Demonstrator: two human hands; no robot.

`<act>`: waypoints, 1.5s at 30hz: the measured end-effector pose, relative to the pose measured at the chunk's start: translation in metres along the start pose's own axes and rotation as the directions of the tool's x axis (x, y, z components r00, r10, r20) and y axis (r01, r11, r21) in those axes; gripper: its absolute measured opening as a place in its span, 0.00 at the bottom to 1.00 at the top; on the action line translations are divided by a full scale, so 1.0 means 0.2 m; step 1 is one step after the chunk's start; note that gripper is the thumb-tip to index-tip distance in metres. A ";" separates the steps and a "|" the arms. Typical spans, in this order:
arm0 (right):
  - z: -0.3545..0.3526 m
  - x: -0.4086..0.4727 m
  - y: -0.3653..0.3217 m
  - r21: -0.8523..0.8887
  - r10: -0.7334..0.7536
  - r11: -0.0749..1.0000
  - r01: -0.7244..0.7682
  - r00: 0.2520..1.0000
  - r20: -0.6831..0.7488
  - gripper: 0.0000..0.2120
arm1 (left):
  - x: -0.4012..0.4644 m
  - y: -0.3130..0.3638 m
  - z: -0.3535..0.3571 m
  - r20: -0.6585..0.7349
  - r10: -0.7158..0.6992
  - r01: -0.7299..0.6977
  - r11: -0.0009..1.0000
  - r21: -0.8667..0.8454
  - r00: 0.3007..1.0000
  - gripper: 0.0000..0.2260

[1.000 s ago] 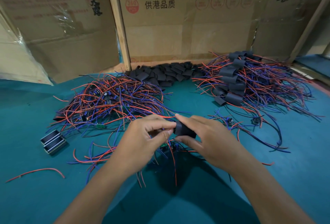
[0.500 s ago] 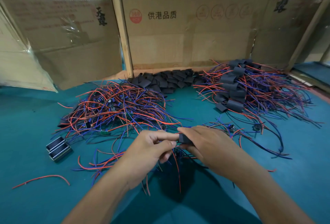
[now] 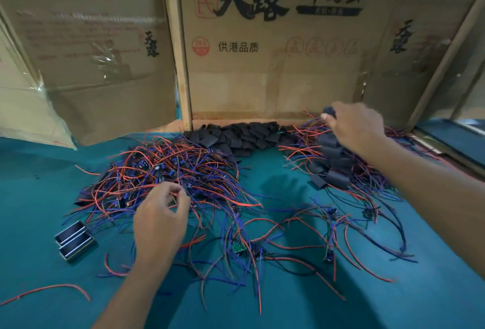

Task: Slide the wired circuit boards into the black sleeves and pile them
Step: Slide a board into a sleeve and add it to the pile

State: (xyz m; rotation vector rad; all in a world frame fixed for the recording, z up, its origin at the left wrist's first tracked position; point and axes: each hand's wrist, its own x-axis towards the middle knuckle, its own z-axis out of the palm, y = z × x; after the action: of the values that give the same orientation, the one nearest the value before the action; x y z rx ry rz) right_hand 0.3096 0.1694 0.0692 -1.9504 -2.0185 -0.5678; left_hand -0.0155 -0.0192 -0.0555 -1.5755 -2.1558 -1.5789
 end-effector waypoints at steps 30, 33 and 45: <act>0.18 -0.24 -0.86 0.727 0.006 0.651 -0.220 0.958 0.285 0.11 | -0.02 -0.01 0.11 0.172 0.213 -0.231 0.968 0.098 0.962 0.15; 0.03 -0.60 -0.82 0.778 -0.165 0.621 -0.100 0.953 0.254 0.11 | -0.03 -0.01 0.12 0.342 0.297 -0.316 0.949 -0.003 0.891 0.32; 0.02 -0.99 -0.66 0.913 -0.225 0.239 -0.330 0.896 0.383 0.10 | -0.20 0.20 0.08 0.533 0.333 -0.346 0.935 -0.079 0.778 0.27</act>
State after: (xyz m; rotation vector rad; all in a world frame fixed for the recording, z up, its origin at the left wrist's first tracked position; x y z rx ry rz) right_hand 0.1882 -0.0070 -0.0361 -1.2621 -1.6813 1.1259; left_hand 0.0402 -0.0364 -0.0571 -2.4698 -1.9035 -1.0786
